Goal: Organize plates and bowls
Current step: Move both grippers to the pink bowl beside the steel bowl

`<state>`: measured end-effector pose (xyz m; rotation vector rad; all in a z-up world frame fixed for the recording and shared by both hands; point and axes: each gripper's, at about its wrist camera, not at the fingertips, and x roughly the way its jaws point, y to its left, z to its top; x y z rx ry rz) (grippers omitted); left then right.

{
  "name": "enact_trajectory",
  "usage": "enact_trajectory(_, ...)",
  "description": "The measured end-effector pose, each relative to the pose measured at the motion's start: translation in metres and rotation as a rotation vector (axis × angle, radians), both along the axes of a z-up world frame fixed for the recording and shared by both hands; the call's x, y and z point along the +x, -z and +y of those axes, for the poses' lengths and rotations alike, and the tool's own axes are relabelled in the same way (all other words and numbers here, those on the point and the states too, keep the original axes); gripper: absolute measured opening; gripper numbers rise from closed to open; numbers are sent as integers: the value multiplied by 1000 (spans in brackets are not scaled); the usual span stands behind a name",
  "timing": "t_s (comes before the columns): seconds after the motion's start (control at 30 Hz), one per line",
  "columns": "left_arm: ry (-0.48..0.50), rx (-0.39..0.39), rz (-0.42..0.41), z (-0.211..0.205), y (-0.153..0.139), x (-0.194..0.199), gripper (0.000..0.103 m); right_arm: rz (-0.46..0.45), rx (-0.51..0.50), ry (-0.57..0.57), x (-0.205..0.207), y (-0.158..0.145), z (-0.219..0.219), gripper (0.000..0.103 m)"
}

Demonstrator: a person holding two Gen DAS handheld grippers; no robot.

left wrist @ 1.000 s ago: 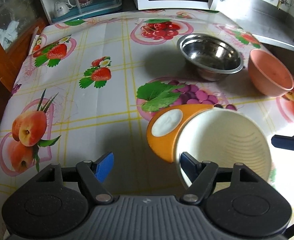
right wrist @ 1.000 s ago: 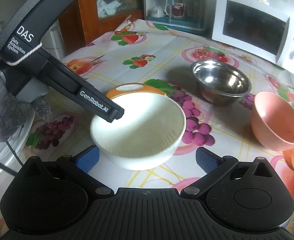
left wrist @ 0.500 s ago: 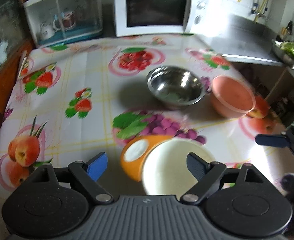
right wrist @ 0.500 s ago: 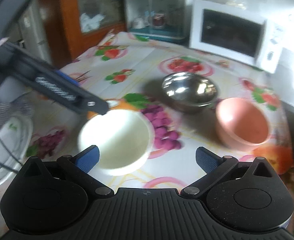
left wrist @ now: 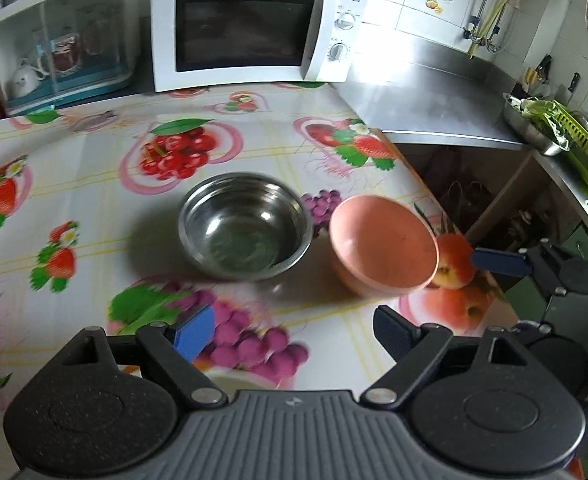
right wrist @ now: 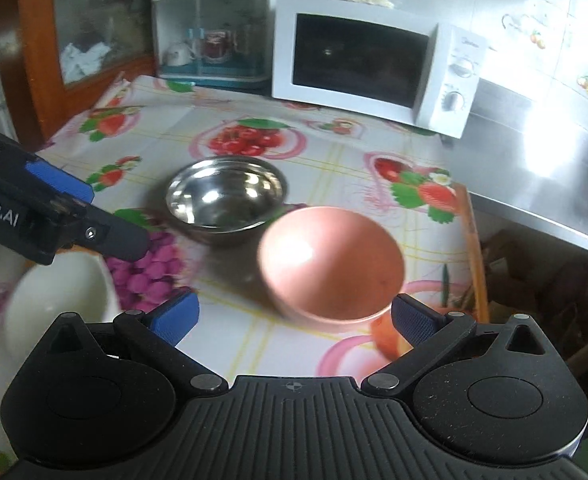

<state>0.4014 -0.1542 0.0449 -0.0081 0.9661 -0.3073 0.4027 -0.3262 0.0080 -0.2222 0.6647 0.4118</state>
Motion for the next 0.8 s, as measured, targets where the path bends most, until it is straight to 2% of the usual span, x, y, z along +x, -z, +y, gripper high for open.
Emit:
enact_trajectory(0.17, 22, -13, 16, -26, 11, 26, 81, 9, -8, 12, 19, 7, -12, 103)
enact_trajectory(0.3, 34, -14, 42, -41, 24, 42, 71, 31, 13, 12, 30, 12, -20, 103)
enact_trajectory(0.47, 38, -10, 75, -51, 40, 57, 59, 42, 27, -2, 37, 16, -22, 103)
enact_trajectory(0.8, 42, -11, 123, -58, 60, 73, 45, 58, 25, -11, 53, 22, -20, 102)
